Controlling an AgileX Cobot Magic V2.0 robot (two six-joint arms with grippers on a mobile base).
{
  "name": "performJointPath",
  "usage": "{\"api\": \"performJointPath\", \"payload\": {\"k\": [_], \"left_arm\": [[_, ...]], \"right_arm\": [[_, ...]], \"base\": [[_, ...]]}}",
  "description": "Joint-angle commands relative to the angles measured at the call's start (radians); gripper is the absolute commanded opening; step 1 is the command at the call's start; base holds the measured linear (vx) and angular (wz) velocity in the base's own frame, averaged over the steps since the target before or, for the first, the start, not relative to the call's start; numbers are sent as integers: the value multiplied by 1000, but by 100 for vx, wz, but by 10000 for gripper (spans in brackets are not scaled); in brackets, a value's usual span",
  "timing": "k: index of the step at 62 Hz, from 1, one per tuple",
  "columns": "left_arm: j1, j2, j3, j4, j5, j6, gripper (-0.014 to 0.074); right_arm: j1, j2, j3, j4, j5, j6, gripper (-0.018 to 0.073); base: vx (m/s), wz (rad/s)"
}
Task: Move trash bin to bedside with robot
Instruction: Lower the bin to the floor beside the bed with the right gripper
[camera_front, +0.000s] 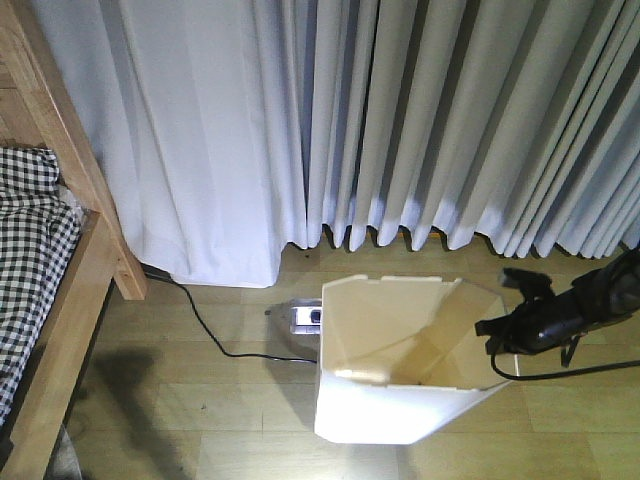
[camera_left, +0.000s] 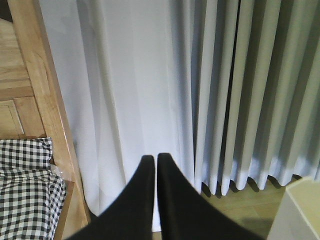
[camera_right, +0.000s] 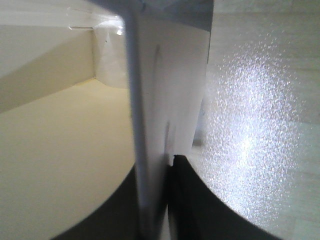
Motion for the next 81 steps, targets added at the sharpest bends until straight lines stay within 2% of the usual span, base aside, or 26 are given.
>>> {"api": "performJointPath", "payload": {"k": [1, 8, 23, 31, 44, 50, 81], "left_arm": [[-6, -14, 19, -4, -69, 0, -6], [-6, -14, 19, -4, -69, 0, -6], [-6, -14, 19, -4, -69, 0, -6], [-6, -14, 19, -4, -69, 0, -6], [-6, -14, 19, -4, -69, 0, -6], [-6, -14, 19, -4, -69, 0, -6], [-6, -14, 19, -4, -69, 0, -6]], "right_arm": [[-1, -10, -75, -7, 163, 61, 2], [-1, 65, -162, -25, 179, 114, 6], [20, 199, -328, -43, 216, 157, 15], [68, 253, -416, -118, 198, 221, 20], [125, 341, -573, -294, 198, 435, 29], [130, 379, -632, -322, 206, 484, 32], [139, 416, -673, -347, 208, 499, 60]], "base": [[0, 0], [0, 0], [0, 0], [0, 0], [0, 0], [0, 0], [0, 0]]}}
